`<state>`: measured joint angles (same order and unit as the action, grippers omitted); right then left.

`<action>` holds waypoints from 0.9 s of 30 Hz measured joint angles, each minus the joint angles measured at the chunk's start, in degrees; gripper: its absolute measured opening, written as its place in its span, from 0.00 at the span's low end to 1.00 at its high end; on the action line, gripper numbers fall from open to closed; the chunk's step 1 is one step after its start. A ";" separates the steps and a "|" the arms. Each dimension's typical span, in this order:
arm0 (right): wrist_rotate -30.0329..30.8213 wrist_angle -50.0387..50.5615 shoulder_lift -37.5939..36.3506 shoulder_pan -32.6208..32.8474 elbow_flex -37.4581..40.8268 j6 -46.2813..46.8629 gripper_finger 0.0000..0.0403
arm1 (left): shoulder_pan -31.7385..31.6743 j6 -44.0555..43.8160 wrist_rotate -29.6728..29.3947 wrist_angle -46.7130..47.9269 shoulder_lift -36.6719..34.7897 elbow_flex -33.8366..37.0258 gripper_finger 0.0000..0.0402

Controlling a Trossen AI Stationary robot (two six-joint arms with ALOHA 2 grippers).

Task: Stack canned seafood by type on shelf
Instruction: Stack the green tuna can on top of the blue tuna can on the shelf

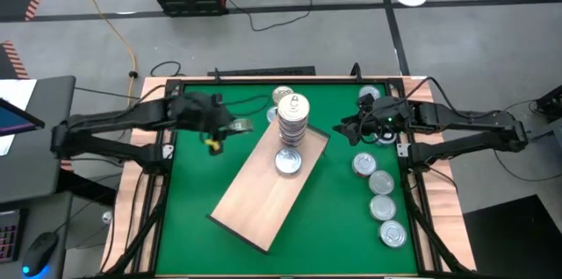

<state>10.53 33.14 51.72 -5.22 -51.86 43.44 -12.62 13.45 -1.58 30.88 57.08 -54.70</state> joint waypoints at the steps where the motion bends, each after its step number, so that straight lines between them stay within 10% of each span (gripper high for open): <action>1: 0.04 -0.06 0.00 -0.31 0.00 0.02 0.71 | 1.68 2.42 -1.42 0.49 -1.60 0.00 0.32; 15: 1.53 -0.45 0.00 -2.92 0.00 0.98 0.71 | 24.11 14.95 -15.43 -21.02 0.42 0.00 0.34; 27: 1.44 -0.41 0.00 3.79 0.00 3.96 0.71 | 27.59 23.85 -20.77 -29.02 15.88 -5.45 0.35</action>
<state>11.96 32.73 51.72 -1.43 -51.86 47.40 14.97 37.31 -22.35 1.86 72.96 -60.14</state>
